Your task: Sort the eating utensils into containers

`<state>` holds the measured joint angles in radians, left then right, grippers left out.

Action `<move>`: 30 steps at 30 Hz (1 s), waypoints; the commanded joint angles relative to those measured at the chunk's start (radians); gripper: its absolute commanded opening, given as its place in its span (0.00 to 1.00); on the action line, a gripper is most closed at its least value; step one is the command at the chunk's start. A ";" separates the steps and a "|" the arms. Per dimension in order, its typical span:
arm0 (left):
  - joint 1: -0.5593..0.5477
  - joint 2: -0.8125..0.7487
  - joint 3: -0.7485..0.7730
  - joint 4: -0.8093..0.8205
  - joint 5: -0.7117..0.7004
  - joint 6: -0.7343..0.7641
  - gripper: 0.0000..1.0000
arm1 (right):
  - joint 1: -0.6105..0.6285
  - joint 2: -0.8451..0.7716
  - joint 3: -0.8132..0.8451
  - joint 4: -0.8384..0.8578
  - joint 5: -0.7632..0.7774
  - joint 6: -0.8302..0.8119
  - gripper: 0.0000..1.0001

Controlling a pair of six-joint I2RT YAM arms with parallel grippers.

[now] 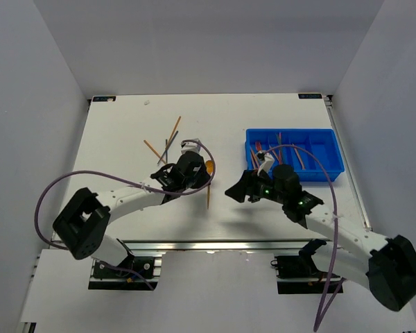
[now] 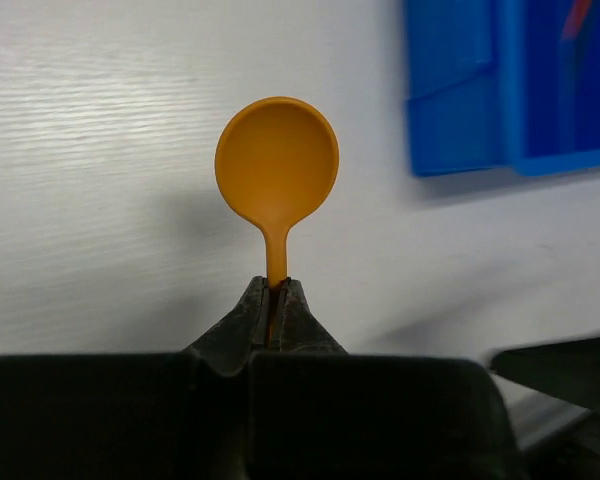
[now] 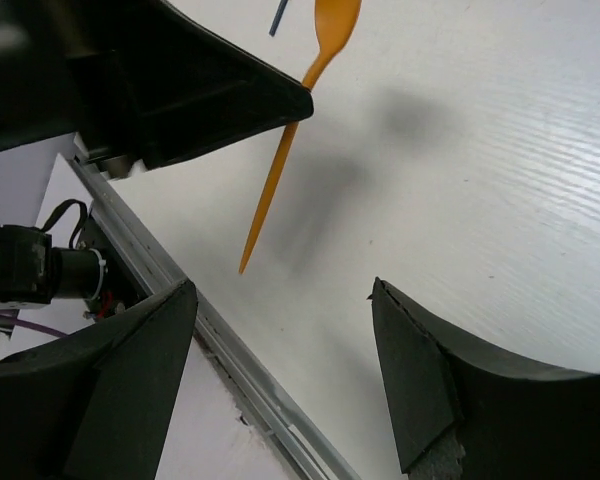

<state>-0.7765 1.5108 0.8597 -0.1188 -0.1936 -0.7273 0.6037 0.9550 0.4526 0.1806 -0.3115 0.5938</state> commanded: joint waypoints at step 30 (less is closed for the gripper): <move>-0.079 -0.193 -0.070 0.263 0.056 -0.155 0.00 | 0.130 0.108 0.123 0.131 0.272 0.057 0.55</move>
<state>-0.8513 1.3502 0.7761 0.1364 -0.1310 -0.8917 0.7277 1.0760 0.5575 0.2623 0.0132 0.6552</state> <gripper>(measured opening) 0.027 0.556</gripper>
